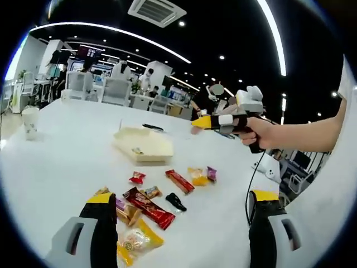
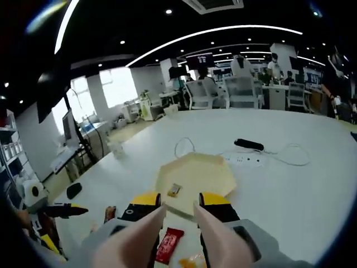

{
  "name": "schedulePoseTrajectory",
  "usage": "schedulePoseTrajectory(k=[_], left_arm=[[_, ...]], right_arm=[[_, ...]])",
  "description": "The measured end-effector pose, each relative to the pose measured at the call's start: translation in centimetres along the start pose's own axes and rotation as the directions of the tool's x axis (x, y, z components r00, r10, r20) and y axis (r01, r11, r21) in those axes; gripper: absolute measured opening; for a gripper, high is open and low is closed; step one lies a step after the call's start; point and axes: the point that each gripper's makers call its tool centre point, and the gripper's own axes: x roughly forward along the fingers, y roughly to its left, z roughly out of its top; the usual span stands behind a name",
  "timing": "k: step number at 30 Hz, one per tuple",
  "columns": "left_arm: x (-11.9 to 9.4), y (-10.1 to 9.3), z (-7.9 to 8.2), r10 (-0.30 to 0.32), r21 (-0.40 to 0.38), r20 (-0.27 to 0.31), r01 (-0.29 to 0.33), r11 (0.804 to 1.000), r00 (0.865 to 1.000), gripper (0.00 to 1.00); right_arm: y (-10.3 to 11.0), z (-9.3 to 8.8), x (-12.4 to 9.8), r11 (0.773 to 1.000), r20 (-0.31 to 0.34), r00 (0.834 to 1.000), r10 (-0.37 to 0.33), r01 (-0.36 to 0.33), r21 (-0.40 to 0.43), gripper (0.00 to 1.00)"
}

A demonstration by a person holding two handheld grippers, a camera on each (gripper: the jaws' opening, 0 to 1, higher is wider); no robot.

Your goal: Place the target food into the container with the food tongs after gripping and lifting it, then release it inside without dropping or visibly crushing the food.

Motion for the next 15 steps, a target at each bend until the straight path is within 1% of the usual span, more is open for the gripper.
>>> schedulePoseTrajectory(k=[3, 7, 11, 15], left_arm=[[-0.2, -0.1, 0.0, 0.007, -0.025, 0.017, -0.006, 1.0, 1.0, 0.99], [-0.5, -0.8, -0.1, -0.001, -0.015, 0.024, 0.002, 1.0, 1.0, 0.99], [-0.7, -0.9, -0.5, -0.007, -0.008, 0.02, 0.007, 1.0, 1.0, 0.99], [-0.9, -0.8, -1.1, -0.006, -0.028, 0.014, 0.007, 1.0, 1.0, 0.98]], right_arm=[[0.7, -0.3, -0.2, 1.0, -0.002, 1.0, 0.0, 0.0, -0.008, 0.27], [1.2, -0.6, -0.3, 1.0, 0.009, 1.0, 0.007, -0.008, 0.021, 0.27], [0.8, -1.1, -0.6, 0.999, 0.005, 1.0, -0.014, 0.014, 0.029, 0.27], [-0.5, -1.9, -1.4, 0.998, -0.005, 0.999, -0.054, 0.054, 0.044, 0.27]])
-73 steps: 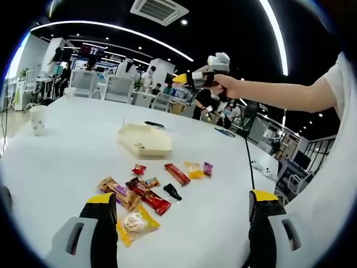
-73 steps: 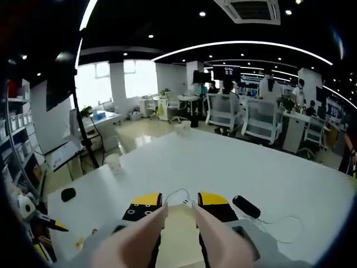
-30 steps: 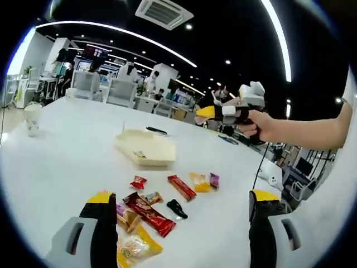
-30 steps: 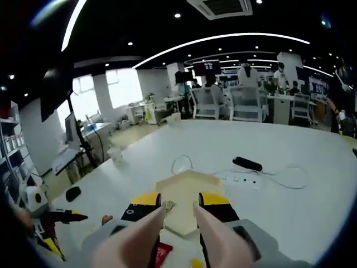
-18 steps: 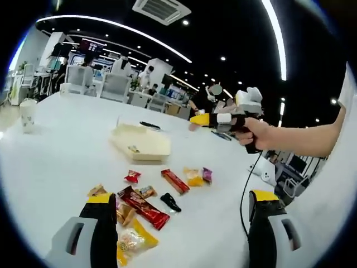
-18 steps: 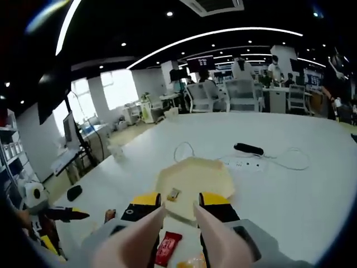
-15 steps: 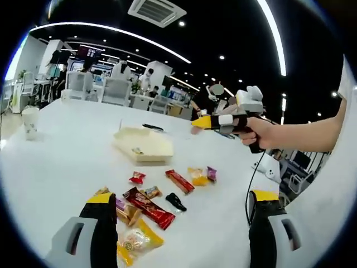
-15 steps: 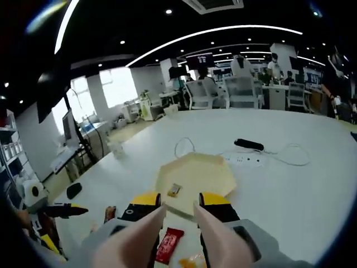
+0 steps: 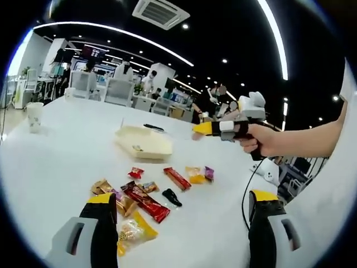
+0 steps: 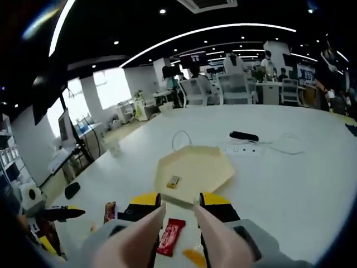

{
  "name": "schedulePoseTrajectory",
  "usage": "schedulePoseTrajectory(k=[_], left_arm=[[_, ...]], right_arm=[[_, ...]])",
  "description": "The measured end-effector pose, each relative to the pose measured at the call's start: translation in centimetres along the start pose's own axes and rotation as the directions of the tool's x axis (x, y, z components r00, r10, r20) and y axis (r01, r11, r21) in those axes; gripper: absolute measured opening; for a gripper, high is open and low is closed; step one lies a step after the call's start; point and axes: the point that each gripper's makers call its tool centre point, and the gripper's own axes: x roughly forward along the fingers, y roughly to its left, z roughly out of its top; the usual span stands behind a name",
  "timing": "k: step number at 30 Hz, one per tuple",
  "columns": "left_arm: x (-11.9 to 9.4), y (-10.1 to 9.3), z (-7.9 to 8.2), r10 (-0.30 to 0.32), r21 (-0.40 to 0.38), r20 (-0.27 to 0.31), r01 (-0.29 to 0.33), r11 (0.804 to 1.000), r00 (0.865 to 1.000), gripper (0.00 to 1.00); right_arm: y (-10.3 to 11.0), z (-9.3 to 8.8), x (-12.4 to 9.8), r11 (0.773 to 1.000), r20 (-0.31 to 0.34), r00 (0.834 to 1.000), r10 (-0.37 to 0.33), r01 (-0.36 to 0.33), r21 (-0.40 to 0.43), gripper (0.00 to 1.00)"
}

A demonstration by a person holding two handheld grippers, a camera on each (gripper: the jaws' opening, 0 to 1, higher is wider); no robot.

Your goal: Place the target food into the container with the food tongs after gripping and lifting it, then release it inside without dropping or visibly crushing the food.

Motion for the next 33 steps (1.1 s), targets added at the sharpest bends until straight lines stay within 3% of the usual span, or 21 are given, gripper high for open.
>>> schedulePoseTrajectory(k=[9, 15, 18, 25, 33], left_arm=[[0.7, -0.7, -0.6, -0.025, -0.005, -0.013, 0.025, 1.0, 1.0, 0.97], [1.4, -0.4, -0.1, -0.036, -0.011, -0.011, 0.035, 0.999, 0.999, 0.97], [1.6, 0.0, 0.4, -0.038, -0.007, -0.01, 0.038, 0.999, 0.999, 0.97], [1.7, 0.0, 1.4, -0.07, 0.0, 0.017, 0.07, 0.998, 0.997, 0.99], [1.9, 0.0, 1.5, -0.074, 0.023, 0.01, 0.074, 0.997, 0.997, 0.99]], right_arm=[[-2.7, -1.8, -1.3, 0.997, -0.019, 0.997, -0.076, 0.077, 0.03, 0.27], [-4.0, -2.8, -1.8, 0.992, -0.032, 0.992, -0.118, 0.12, 0.05, 0.27], [-5.5, -3.8, -2.4, 0.979, -0.073, 0.977, -0.202, 0.203, 0.011, 0.27], [-6.5, -4.2, -2.6, 0.973, -0.069, 0.972, -0.226, 0.229, 0.04, 0.27], [-6.9, -4.5, -2.6, 0.968, -0.065, 0.966, -0.249, 0.251, 0.028, 0.28]])
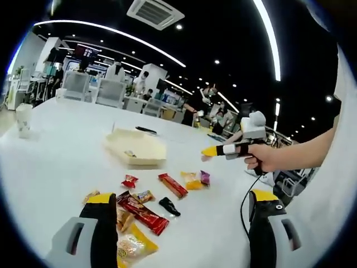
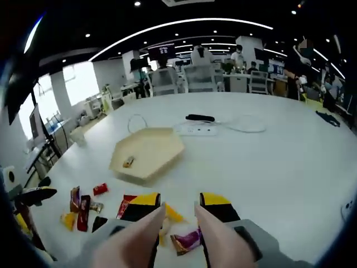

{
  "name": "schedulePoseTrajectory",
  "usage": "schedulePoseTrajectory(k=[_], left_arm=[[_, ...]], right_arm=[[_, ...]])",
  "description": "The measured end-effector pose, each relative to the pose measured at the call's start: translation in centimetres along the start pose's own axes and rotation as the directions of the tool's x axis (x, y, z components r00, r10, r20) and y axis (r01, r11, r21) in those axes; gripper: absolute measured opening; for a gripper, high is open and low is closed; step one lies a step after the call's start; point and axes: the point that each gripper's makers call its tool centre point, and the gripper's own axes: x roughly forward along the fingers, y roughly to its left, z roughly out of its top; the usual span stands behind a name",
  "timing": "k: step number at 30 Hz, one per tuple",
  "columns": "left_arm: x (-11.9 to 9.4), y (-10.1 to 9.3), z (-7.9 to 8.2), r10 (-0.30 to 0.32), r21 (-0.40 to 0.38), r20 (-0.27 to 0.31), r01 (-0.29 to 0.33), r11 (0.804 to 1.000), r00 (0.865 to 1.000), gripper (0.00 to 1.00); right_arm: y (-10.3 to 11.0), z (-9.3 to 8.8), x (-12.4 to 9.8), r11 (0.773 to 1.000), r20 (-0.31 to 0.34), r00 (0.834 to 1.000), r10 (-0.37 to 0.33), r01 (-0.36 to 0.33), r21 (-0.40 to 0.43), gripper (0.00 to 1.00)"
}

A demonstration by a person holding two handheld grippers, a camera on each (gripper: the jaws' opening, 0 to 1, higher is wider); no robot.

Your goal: Place the target food into the container with the food tongs after gripping and lifting it, then release it inside without dropping or visibly crushing the food.

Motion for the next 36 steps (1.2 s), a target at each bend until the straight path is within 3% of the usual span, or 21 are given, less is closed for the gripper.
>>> schedulePoseTrajectory(k=[8, 11, 13, 17, 19, 25, 29, 32, 35, 36], left_arm=[[-0.1, -0.6, 0.4, 0.006, 0.057, 0.02, -0.007, 0.998, 1.0, 0.99], [-0.1, -1.1, 0.7, -0.002, 0.053, 0.021, 0.001, 0.999, 1.0, 0.99], [-0.1, -1.3, 1.0, 0.001, 0.089, 0.03, -0.004, 0.996, 1.0, 0.99], [-0.1, -1.6, 1.8, 0.004, 0.143, 0.037, -0.009, 0.99, 0.999, 0.99], [-0.1, -1.6, 2.0, 0.005, 0.167, 0.041, -0.011, 0.986, 0.999, 0.99], [-0.2, -1.4, 2.4, 0.008, 0.189, 0.044, -0.016, 0.982, 0.999, 0.99], [-0.3, -1.3, 2.6, 0.011, 0.197, 0.049, -0.021, 0.98, 0.999, 0.99], [-0.2, -1.2, 2.5, 0.012, 0.195, 0.041, -0.02, 0.981, 0.999, 0.99], [-0.2, -0.9, 2.8, 0.017, 0.171, 0.054, -0.026, 0.985, 0.998, 0.99], [-0.2, -0.9, 2.9, 0.017, 0.167, 0.058, -0.027, 0.986, 0.998, 0.99]], right_arm=[[-1.3, -1.3, -0.2, 0.998, -0.024, 0.998, -0.051, 0.052, 0.037, 0.28], [-1.6, -1.8, -0.2, 0.995, -0.037, 0.997, -0.065, 0.068, 0.07, 0.28], [-1.9, -2.1, -0.3, 0.991, -0.041, 0.996, -0.074, 0.078, 0.108, 0.28], [-2.1, -3.4, -0.3, 0.967, -0.082, 0.993, -0.087, 0.104, 0.232, 0.28], [-2.3, -3.3, -0.3, 0.95, -0.068, 0.992, -0.103, 0.118, 0.29, 0.28], [-2.4, -3.9, -0.3, 0.944, -0.084, 0.988, -0.129, 0.148, 0.295, 0.28], [-2.5, -4.4, 0.0, 0.921, -0.105, 0.983, -0.148, 0.176, 0.348, 0.27], [-2.7, -4.5, 0.0, 0.917, -0.11, 0.978, -0.178, 0.206, 0.343, 0.27], [-3.3, -4.8, -0.1, 0.883, -0.126, 0.967, -0.222, 0.254, 0.396, 0.27], [-3.4, -5.0, 0.0, 0.881, -0.129, 0.966, -0.226, 0.259, 0.397, 0.27]])
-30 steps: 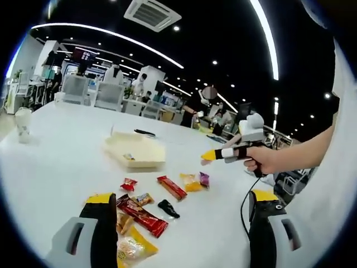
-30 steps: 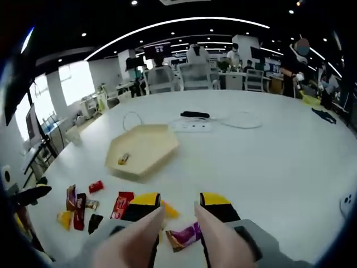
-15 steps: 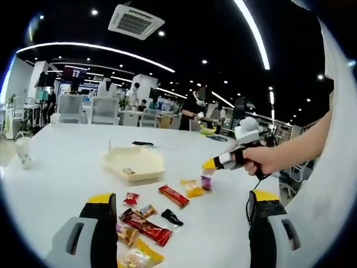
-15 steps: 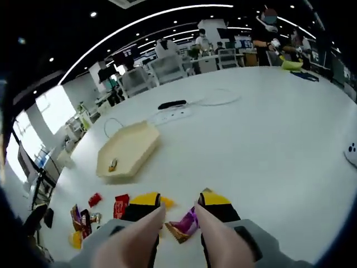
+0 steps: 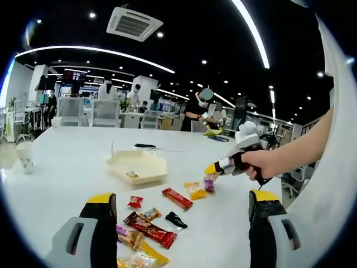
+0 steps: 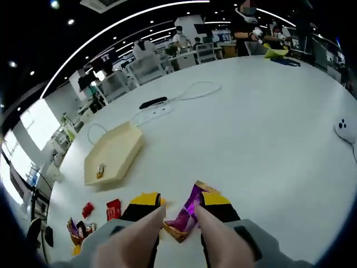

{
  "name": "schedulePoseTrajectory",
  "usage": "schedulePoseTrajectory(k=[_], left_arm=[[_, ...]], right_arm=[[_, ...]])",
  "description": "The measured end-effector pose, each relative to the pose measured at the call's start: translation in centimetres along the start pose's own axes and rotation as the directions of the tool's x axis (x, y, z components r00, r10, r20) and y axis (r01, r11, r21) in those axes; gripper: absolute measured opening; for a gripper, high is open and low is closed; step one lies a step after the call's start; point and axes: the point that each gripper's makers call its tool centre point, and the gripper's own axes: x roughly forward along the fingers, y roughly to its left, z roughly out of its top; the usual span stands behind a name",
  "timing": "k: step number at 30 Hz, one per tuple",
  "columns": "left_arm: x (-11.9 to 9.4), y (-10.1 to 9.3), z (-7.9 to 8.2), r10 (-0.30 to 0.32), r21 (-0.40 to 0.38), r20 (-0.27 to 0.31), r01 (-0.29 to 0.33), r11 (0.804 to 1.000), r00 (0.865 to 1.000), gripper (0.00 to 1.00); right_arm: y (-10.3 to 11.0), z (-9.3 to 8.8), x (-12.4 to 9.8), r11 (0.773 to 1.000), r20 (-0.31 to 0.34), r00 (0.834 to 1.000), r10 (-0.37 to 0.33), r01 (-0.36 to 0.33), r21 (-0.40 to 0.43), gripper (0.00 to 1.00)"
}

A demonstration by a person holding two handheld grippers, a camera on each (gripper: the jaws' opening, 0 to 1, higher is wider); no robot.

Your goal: Place the target food into the container with the food tongs after gripping and lifting it, then release it inside without dropping or visibly crushing the food.

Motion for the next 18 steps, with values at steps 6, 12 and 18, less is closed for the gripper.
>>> schedulePoseTrajectory(k=[6, 12, 18], left_arm=[[0.1, 0.0, -0.2, -0.006, 0.005, -0.009, 0.006, 1.0, 1.0, 0.99], [0.0, 0.3, -0.6, -0.004, 0.005, -0.025, 0.004, 1.0, 1.0, 0.99], [0.0, 0.4, -0.8, -0.001, 0.003, -0.034, 0.001, 1.0, 0.999, 0.98]], right_arm=[[-0.7, -0.1, 0.6, 0.999, -0.015, 0.999, -0.038, 0.038, 0.003, 0.27], [-1.0, 0.2, 1.2, 0.999, -0.013, 0.999, -0.044, 0.044, 0.006, 0.27], [0.0, 0.1, 1.4, 0.994, -0.026, 1.0, -0.003, 0.0, -0.112, 0.27]])
